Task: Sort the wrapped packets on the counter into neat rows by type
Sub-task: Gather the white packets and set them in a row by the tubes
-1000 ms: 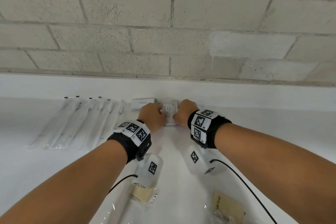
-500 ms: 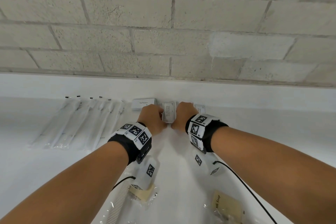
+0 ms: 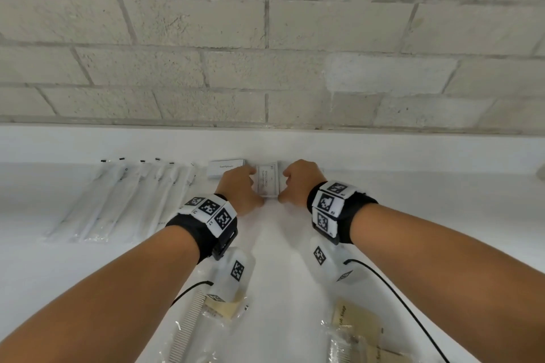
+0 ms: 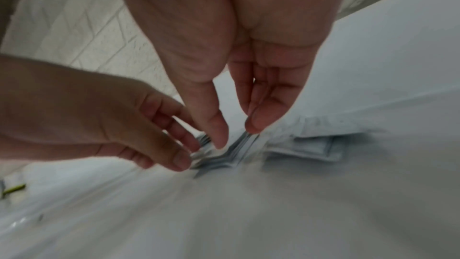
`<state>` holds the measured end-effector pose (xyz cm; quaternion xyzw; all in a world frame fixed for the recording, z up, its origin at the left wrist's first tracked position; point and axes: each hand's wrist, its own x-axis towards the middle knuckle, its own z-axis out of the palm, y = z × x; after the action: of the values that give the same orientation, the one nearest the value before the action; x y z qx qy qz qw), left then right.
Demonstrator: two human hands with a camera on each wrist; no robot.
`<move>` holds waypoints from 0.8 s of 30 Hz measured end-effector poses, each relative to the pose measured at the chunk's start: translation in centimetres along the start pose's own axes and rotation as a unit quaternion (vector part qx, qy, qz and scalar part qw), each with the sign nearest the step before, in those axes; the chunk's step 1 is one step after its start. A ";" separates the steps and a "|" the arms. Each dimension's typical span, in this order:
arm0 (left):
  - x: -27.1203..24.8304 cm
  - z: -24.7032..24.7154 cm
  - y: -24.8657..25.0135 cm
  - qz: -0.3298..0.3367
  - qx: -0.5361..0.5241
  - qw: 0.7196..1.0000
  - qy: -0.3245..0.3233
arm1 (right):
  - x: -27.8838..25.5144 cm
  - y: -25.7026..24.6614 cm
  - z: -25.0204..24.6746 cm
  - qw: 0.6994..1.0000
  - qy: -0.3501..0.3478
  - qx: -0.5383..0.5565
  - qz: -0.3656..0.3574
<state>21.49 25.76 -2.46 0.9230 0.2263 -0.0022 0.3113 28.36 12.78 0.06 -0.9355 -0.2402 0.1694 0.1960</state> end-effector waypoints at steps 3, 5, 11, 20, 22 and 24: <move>-0.6 -1.0 0.8 0.018 -0.003 1.000 0.018 | -1.2 2.3 -1.9 0.998 0.046 0.033 0.006; -0.9 -1.2 1.9 0.038 -0.015 0.999 0.030 | -2.0 4.1 -3.0 0.997 0.054 0.043 0.025; -0.2 1.7 7.2 0.076 0.035 0.996 -0.005 | -3.2 6.4 -3.7 0.996 -0.023 -0.007 0.087; 2.3 4.0 9.8 0.037 0.212 0.975 -0.061 | -1.4 6.5 -3.2 0.996 -0.024 0.033 0.075; 2.7 4.2 9.5 0.035 0.223 0.972 -0.062 | -0.8 6.6 -3.0 0.997 -0.024 0.038 0.068; 2.9 4.3 9.2 0.029 0.211 0.975 -0.059 | -0.5 6.7 -3.0 0.996 -0.019 0.057 0.066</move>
<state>28.55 18.00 -1.08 0.9724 0.1749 -0.0948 0.1218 31.69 6.28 -0.22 -0.9332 -0.1721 0.2134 0.2323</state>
